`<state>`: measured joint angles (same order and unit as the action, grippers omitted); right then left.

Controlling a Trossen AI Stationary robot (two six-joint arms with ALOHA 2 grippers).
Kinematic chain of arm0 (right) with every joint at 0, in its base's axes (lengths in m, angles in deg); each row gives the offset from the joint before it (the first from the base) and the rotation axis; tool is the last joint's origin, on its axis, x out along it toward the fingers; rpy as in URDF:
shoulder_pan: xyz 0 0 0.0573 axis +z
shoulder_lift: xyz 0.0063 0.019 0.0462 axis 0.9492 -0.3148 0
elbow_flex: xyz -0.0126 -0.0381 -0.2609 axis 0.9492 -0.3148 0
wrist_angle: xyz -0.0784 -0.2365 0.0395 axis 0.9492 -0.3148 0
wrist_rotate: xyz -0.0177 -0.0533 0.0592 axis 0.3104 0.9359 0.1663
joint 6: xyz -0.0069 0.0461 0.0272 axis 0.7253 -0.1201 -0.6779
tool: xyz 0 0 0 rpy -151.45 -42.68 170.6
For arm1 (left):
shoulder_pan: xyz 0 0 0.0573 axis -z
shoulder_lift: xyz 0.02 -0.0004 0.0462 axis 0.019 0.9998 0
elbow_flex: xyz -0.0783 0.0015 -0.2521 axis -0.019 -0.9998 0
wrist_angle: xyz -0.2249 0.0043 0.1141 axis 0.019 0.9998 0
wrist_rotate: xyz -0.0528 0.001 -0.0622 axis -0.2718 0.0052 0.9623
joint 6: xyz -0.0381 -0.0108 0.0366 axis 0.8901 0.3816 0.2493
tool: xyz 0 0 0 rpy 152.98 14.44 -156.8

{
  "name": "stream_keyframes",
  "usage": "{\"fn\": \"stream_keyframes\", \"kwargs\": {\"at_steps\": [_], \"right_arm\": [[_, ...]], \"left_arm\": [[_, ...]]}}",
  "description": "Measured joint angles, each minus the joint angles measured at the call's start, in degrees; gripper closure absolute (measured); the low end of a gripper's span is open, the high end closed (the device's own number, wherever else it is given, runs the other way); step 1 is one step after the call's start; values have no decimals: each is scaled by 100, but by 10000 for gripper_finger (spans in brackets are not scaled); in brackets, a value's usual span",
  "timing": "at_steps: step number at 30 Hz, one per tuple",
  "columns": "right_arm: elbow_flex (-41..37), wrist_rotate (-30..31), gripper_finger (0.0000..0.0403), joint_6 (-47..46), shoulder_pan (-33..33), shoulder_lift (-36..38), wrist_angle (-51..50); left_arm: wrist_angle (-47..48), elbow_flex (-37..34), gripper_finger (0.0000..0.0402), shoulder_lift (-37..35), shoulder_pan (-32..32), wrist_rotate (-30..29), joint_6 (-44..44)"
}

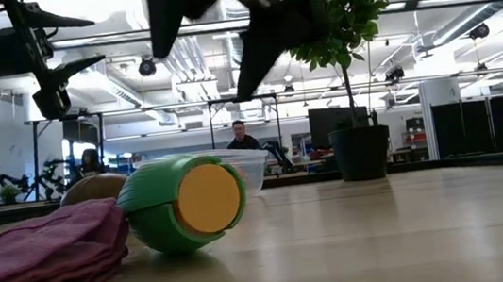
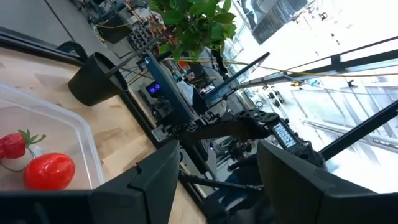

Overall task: Pick and placing Produce into tupperware
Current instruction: Put the corn into the transparent bin

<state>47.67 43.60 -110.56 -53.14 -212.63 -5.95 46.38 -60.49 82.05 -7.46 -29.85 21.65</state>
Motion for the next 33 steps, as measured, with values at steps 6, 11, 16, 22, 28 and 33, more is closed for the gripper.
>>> {"fn": "stream_keyframes", "kwargs": {"at_steps": [6,11,16,22,28,33], "right_arm": [[-231,-49,98,-937,72,-251,420],[-238,-71,97,-1171,117,-370,590],[-240,-306,99,-1058,161,-537,937],[-251,-303,99,-1035,188,-745,1000],[-251,-283,100,-1002,185,-926,1046],[-255,-235,101,-996,185,-945,1214]], "left_arm": [[-2,0,201,-1,0,0,0],[-2,0,201,-4,0,0,0],[-3,0,201,3,2,-1,0],[-3,0,201,1,0,0,0],[-5,0,201,-6,2,0,0],[-4,0,201,-2,0,0,0]]}}
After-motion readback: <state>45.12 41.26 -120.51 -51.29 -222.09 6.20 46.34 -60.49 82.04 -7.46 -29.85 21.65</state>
